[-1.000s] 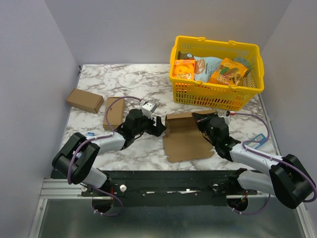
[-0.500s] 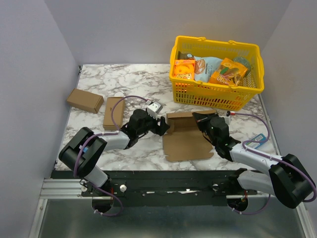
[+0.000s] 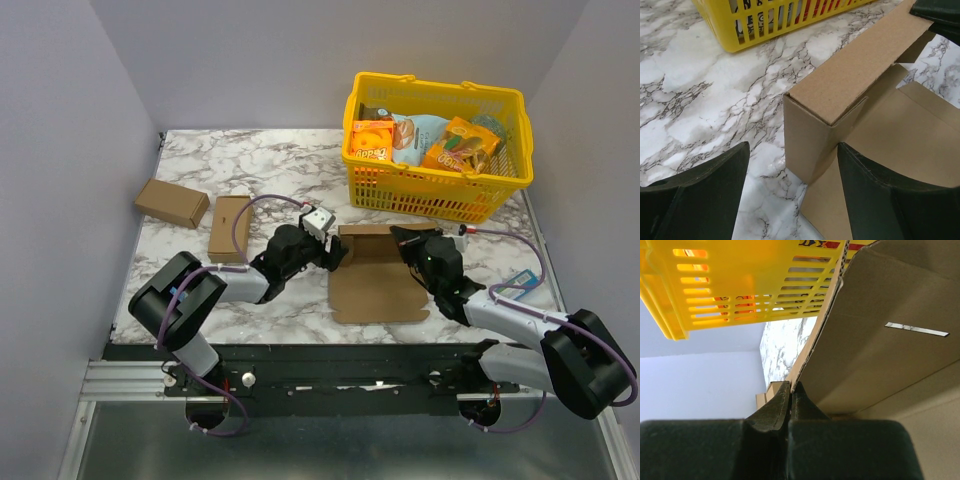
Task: Fold the paper box
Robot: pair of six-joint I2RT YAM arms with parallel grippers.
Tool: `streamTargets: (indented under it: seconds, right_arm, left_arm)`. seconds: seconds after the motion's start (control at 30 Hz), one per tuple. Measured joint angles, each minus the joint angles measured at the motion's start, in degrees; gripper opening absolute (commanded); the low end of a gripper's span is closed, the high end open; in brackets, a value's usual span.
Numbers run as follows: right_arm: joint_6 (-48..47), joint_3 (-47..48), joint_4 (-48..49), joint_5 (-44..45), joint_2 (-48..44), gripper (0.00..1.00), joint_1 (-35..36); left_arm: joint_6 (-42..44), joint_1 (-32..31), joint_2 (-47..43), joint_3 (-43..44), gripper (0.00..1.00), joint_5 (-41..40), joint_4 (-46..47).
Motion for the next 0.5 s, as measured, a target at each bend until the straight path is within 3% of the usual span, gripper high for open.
streamTargets:
  seconds: [0.3, 0.5]
  right_arm:
    - [0.0, -0.1, 0.3, 0.0, 0.2, 0.06, -0.1]
    - [0.0, -0.1, 0.5, 0.0, 0.3, 0.06, -0.1]
  left_arm:
    - [2.0, -1.6, 2.4, 0.0, 0.74, -4.3, 4.7]
    - [3.6, -4.4, 4.2, 0.0, 0.65, -10.1, 7.6]
